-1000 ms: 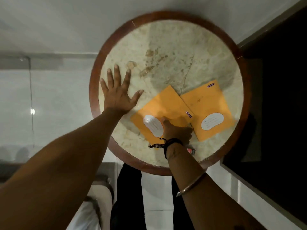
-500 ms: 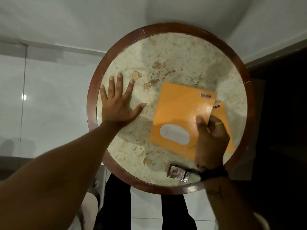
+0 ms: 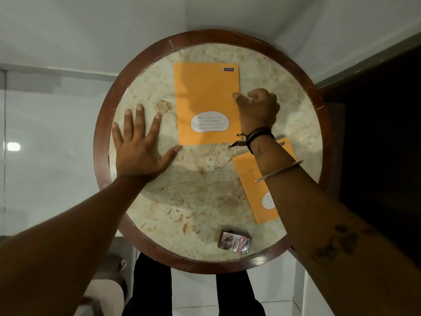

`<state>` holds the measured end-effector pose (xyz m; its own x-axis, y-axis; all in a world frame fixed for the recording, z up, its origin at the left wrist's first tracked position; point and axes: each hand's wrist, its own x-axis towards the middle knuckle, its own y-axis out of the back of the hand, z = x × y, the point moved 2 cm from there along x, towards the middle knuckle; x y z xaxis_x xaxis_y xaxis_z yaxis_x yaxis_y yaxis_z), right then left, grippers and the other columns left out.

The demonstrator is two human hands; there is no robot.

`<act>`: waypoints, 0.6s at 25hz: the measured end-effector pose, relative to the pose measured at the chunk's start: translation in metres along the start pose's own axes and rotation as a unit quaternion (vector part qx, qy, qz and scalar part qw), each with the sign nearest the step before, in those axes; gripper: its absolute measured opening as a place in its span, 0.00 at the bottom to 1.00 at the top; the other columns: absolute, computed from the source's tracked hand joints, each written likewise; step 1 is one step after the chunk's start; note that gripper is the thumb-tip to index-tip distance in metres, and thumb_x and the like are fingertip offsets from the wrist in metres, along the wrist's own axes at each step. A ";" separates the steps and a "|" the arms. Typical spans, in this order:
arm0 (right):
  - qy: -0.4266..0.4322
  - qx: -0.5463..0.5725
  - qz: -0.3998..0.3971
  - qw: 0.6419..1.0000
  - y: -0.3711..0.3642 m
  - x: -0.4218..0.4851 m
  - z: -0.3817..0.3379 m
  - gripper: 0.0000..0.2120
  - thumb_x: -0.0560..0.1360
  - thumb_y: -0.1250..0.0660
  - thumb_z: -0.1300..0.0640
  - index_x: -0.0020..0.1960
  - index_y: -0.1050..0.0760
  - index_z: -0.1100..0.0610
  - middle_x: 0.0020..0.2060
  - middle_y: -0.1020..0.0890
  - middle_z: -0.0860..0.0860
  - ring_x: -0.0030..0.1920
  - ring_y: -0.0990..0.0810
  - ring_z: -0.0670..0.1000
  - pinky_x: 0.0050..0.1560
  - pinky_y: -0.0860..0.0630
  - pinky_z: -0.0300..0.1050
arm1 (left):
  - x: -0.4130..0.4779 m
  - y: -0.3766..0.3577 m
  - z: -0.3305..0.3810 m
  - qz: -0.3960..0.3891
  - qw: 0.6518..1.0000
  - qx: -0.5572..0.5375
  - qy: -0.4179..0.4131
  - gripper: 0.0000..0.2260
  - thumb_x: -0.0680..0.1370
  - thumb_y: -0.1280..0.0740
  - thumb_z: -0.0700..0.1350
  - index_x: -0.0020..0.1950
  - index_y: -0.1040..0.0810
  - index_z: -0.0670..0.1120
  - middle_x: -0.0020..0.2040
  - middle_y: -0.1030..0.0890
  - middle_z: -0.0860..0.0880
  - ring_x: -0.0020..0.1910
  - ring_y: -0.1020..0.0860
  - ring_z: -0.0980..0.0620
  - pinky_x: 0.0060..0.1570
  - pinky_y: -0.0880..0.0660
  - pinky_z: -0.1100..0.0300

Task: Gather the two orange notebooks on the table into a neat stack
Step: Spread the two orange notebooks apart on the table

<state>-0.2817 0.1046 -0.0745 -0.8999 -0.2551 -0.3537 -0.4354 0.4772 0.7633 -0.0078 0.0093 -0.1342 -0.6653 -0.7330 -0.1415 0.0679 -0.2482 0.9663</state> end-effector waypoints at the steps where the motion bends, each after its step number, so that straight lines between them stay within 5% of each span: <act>1: 0.005 -0.009 0.008 1.000 0.010 -0.004 0.007 0.17 0.70 0.28 0.44 0.52 0.21 0.55 0.57 0.23 0.57 0.60 0.28 0.61 0.58 0.26 0.56 | 0.000 0.001 0.000 -0.001 1.000 -0.004 0.001 0.43 0.76 0.46 0.76 0.85 0.43 0.52 0.87 0.48 0.40 0.85 0.49 0.35 0.78 0.52 0.29; 5: -0.008 -0.053 0.032 0.998 0.063 -0.031 0.073 0.36 0.62 0.26 0.35 0.63 0.28 0.52 0.62 0.27 0.56 0.63 0.30 0.60 0.63 0.29 0.62 | 0.000 0.001 0.000 -0.003 1.000 -0.006 0.000 0.42 0.77 0.47 0.75 0.86 0.45 0.53 0.87 0.50 0.41 0.86 0.52 0.35 0.79 0.55 0.30; 9: -0.068 -0.125 -0.068 0.987 0.095 -0.074 0.148 0.52 0.46 0.26 0.27 0.63 0.34 0.51 0.60 0.24 0.58 0.60 0.23 0.61 0.57 0.21 0.61 | 0.000 -0.003 -0.002 0.001 1.000 -0.015 0.002 0.42 0.77 0.48 0.76 0.86 0.46 0.54 0.87 0.51 0.42 0.86 0.53 0.37 0.80 0.57 0.32; 12: -0.072 -0.106 -0.065 0.990 0.100 -0.091 0.168 0.49 0.47 0.22 0.31 0.62 0.28 0.54 0.57 0.19 0.57 0.56 0.20 0.60 0.54 0.20 0.60 | 0.000 -0.003 -0.001 0.006 1.000 -0.017 0.001 0.41 0.77 0.47 0.75 0.86 0.46 0.55 0.88 0.52 0.43 0.86 0.53 0.38 0.80 0.57 0.32; 15: -0.101 -0.066 -0.064 0.991 0.104 -0.084 0.169 0.34 0.58 0.19 0.43 0.57 0.24 0.59 0.53 0.17 0.59 0.54 0.19 0.61 0.54 0.19 0.58 | 0.000 -0.002 -0.001 0.010 1.000 -0.020 0.001 0.41 0.77 0.47 0.75 0.85 0.45 0.54 0.88 0.51 0.43 0.86 0.53 0.38 0.80 0.57 0.33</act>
<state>-0.2556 0.3182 -0.0566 -0.8306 -0.1273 -0.5421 -0.5504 0.3348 0.7648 -0.0077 0.0089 -0.1360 -0.6624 -0.7392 -0.1219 0.1119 -0.2585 0.9595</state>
